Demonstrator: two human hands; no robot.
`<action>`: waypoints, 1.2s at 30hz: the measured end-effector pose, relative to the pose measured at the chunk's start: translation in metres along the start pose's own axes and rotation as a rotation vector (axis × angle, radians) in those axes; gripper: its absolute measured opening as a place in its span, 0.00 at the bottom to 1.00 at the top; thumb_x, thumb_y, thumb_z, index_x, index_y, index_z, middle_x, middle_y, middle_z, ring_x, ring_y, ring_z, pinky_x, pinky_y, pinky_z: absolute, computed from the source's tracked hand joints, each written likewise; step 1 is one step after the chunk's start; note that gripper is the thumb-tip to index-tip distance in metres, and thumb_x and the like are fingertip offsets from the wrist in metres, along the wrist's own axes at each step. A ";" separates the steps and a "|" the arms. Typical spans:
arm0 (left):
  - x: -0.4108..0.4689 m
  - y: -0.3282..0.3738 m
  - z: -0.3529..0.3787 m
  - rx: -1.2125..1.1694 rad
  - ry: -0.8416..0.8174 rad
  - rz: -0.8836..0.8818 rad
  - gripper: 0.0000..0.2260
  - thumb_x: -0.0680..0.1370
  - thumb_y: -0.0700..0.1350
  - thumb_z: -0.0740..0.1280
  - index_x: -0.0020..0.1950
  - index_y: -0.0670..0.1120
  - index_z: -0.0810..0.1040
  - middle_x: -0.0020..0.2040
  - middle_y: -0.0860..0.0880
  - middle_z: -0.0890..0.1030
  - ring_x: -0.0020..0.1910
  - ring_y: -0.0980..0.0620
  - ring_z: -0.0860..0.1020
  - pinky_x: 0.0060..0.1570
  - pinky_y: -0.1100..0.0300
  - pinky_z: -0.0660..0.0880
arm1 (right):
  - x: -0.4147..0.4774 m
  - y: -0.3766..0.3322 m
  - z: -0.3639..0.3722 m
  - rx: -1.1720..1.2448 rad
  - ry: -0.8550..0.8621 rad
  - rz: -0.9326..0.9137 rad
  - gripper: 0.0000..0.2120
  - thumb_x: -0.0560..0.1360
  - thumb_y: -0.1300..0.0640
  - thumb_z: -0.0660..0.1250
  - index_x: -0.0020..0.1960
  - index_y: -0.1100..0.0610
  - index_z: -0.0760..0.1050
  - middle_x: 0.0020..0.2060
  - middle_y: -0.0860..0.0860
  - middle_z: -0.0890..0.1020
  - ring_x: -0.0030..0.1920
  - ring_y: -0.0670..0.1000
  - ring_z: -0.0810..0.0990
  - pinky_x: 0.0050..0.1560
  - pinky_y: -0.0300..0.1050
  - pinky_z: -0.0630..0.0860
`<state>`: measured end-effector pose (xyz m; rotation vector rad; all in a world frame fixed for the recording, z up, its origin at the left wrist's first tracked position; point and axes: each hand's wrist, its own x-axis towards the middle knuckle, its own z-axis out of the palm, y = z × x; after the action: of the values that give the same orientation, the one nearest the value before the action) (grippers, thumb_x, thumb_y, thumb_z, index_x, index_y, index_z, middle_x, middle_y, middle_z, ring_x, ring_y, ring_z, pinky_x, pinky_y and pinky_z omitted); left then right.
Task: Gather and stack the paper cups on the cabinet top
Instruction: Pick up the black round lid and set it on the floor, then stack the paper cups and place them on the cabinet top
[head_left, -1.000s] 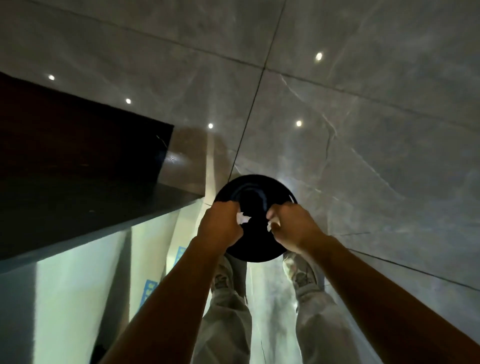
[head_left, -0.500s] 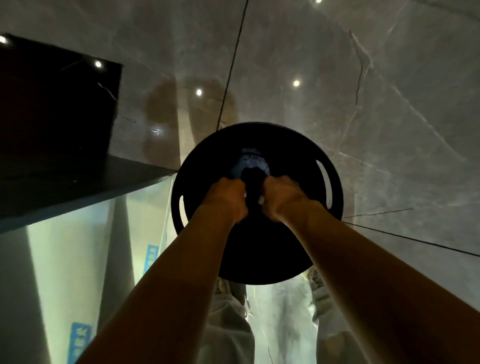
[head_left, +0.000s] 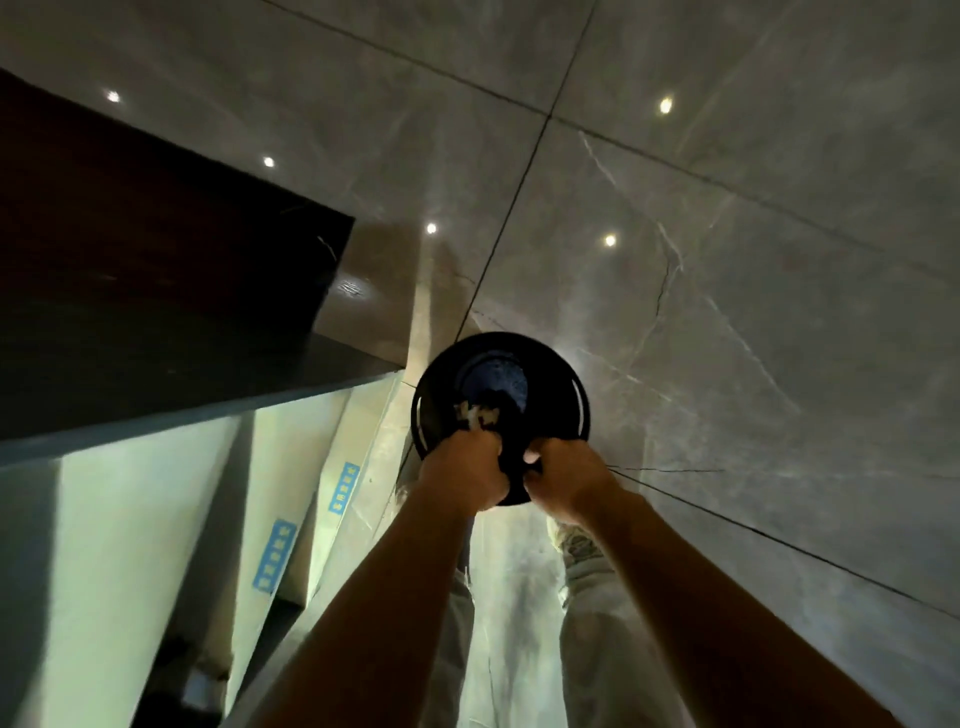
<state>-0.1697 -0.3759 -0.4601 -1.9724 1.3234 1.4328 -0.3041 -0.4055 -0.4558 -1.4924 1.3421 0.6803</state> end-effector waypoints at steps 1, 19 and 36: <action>-0.021 0.003 -0.004 -0.023 0.011 -0.003 0.13 0.73 0.47 0.66 0.57 0.48 0.78 0.56 0.42 0.81 0.56 0.38 0.80 0.55 0.47 0.79 | -0.021 0.000 -0.007 -0.010 -0.005 -0.009 0.15 0.76 0.56 0.63 0.62 0.55 0.76 0.59 0.58 0.81 0.59 0.59 0.79 0.58 0.48 0.76; -0.375 0.037 0.018 -0.243 0.106 -0.169 0.20 0.77 0.52 0.66 0.66 0.45 0.74 0.65 0.42 0.78 0.62 0.42 0.77 0.58 0.55 0.72 | -0.366 0.024 -0.082 -0.067 -0.037 -0.094 0.16 0.77 0.50 0.64 0.61 0.56 0.78 0.60 0.57 0.81 0.61 0.58 0.77 0.58 0.45 0.71; -0.520 0.019 0.129 -0.881 0.259 -0.422 0.19 0.79 0.49 0.65 0.67 0.43 0.75 0.67 0.43 0.78 0.67 0.45 0.75 0.66 0.56 0.69 | -0.425 0.041 -0.055 -0.442 -0.238 -0.142 0.20 0.76 0.40 0.61 0.61 0.50 0.77 0.63 0.53 0.78 0.57 0.51 0.76 0.58 0.44 0.70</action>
<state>-0.2779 -0.0465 -0.0517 -2.8248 0.2580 1.7301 -0.4534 -0.2796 -0.0718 -1.7675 0.9307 1.0739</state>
